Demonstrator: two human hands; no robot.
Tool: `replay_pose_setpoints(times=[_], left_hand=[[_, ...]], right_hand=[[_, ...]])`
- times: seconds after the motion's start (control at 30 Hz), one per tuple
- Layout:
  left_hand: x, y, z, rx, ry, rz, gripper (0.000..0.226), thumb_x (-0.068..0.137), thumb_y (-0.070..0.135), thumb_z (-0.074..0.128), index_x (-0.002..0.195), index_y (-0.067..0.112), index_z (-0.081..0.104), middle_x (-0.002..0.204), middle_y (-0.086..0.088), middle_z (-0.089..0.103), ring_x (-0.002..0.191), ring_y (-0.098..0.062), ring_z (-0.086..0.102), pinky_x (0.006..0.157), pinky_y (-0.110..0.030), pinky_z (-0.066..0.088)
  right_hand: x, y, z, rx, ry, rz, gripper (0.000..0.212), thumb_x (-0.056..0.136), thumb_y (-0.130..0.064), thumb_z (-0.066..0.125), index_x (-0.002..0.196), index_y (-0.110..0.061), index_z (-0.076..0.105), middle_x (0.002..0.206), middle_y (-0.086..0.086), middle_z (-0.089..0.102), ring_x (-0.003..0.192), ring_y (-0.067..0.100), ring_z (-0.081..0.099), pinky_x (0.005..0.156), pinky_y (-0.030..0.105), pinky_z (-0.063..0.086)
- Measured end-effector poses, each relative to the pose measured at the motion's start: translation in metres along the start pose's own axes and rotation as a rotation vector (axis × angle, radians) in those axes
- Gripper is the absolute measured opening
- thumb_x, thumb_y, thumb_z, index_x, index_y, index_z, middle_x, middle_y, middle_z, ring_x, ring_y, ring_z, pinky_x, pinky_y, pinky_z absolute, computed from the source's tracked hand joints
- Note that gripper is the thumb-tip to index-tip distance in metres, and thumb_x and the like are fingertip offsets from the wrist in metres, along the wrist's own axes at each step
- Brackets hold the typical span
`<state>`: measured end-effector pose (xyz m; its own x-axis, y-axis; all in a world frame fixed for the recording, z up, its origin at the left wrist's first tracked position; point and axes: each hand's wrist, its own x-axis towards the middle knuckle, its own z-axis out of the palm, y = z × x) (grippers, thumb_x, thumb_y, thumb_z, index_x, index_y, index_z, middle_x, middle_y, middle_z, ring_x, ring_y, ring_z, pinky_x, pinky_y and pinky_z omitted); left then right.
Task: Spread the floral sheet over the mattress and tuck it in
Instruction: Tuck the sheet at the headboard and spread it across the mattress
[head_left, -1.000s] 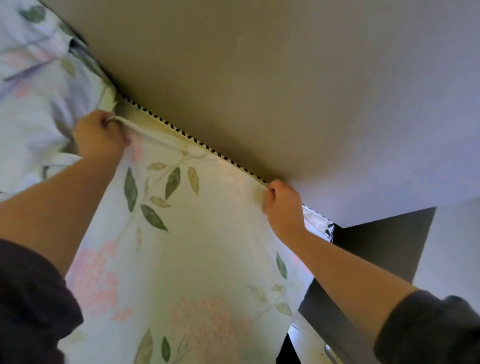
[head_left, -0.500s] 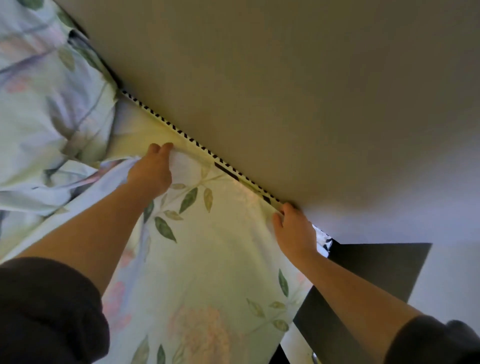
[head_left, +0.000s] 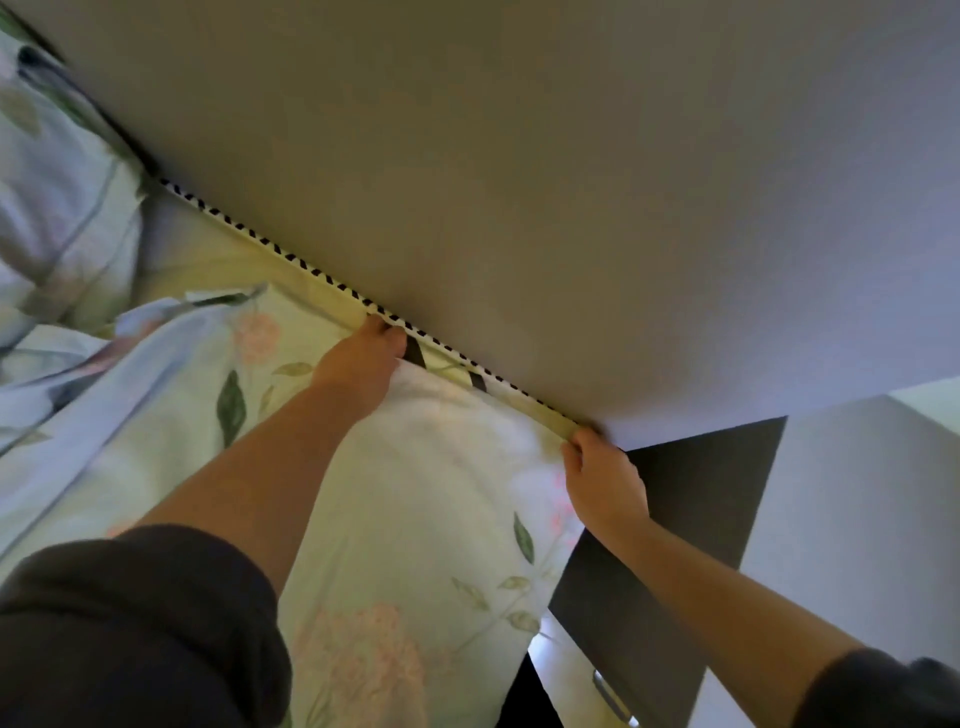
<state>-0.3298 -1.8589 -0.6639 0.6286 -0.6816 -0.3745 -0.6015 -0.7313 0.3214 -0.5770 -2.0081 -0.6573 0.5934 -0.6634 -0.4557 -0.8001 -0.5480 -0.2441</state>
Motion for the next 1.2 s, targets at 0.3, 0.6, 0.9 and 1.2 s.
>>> replay_pose_setpoints(times=[0.3,0.6,0.9,1.2], left_hand=[[0.008,0.011,-0.019,-0.342,0.47,-0.119,0.016,0.091,0.006,0.047,0.1,0.0,0.059,0.099,-0.024,0.062,0.088,-0.041,0.057,0.073,-0.039,0.04],[0.02,0.006,0.004,-0.296,0.385,-0.236,0.016,0.092,0.011,0.051,0.1,0.0,0.06,0.099,-0.026,0.062,0.093,-0.042,0.056,0.075,-0.041,0.042],[0.005,0.029,0.004,-0.207,0.242,-0.088,0.016,0.092,0.005,0.049,0.101,0.0,0.06,0.102,-0.027,0.062,0.094,-0.043,0.057,0.077,-0.042,0.044],[-0.016,0.044,-0.001,-0.146,0.286,-0.073,0.019,0.092,0.007,0.049,0.103,-0.003,0.061,0.098,-0.031,0.063,0.093,-0.047,0.058,0.079,-0.046,0.045]], right_hand=[[-0.008,-0.018,-0.007,0.435,0.243,0.002,0.018,0.101,-0.027,0.042,0.089,-0.019,0.053,0.074,-0.008,0.055,0.065,0.004,0.056,0.06,0.015,0.044],[0.005,-0.004,0.016,0.102,0.145,-0.012,0.029,0.101,-0.042,0.033,0.098,-0.019,0.051,0.087,-0.004,0.059,0.071,0.018,0.06,0.064,0.033,0.05],[-0.016,0.044,-0.013,-0.075,-0.093,0.149,0.023,0.1,-0.029,0.036,0.109,-0.015,0.052,0.078,0.0,0.056,0.062,0.015,0.051,0.049,0.023,0.035],[-0.052,0.046,-0.034,0.02,-0.024,0.136,0.015,0.101,-0.029,0.034,0.092,-0.019,0.041,0.07,-0.001,0.052,0.061,0.016,0.054,0.051,0.026,0.042]])
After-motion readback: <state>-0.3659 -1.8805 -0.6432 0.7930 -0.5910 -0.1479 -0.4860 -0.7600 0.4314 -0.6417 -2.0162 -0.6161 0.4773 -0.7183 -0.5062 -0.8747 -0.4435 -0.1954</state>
